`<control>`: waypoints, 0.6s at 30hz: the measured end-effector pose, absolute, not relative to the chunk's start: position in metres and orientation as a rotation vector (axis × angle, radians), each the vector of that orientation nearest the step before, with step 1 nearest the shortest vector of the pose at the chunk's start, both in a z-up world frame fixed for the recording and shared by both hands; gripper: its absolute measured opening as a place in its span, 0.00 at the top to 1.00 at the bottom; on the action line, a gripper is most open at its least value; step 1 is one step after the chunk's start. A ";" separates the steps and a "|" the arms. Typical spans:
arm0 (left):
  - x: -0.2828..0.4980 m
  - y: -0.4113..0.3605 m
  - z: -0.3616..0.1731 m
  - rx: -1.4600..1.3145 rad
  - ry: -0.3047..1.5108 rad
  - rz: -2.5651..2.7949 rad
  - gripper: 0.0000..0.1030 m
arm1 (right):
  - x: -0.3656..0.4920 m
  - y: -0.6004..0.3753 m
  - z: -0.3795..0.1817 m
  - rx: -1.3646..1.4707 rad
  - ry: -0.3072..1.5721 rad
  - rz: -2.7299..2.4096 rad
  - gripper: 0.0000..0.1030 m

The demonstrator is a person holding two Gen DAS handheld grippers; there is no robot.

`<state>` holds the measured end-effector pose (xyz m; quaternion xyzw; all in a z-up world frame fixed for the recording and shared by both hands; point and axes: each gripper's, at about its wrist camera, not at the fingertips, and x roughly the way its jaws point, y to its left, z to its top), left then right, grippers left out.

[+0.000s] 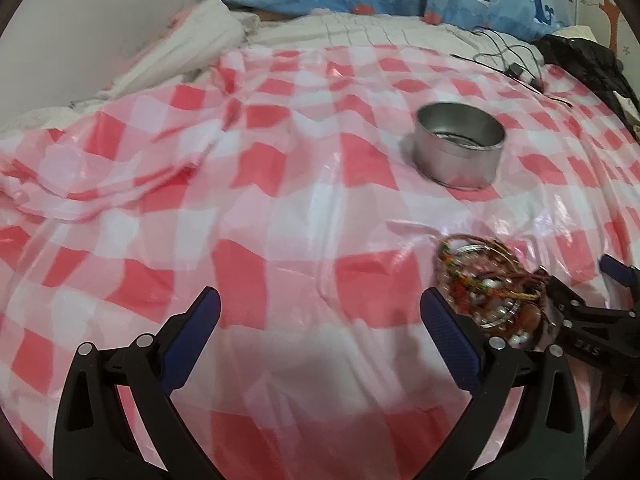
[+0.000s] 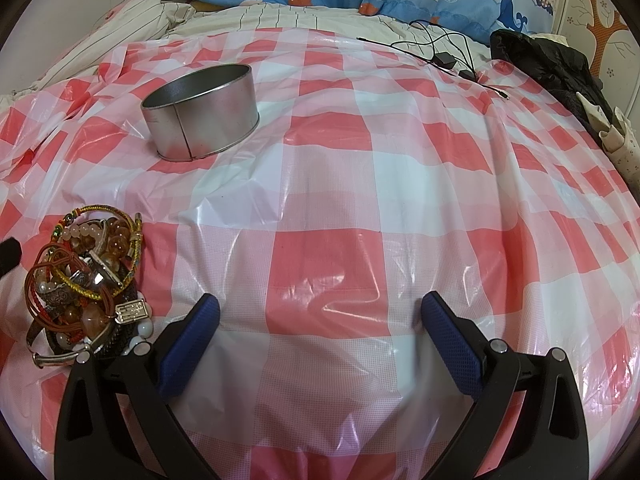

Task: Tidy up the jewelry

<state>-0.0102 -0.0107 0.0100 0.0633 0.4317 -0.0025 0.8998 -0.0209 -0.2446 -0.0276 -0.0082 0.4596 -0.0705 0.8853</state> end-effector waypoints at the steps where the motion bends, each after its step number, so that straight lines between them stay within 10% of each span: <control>1: -0.009 -0.009 0.011 0.134 0.888 0.003 0.06 | -0.021 -0.245 -0.028 -0.017 0.956 -0.147 0.07; 18: -0.006 -0.001 0.010 0.144 0.868 0.048 0.06 | -0.022 -0.245 -0.028 -0.017 0.955 -0.147 0.07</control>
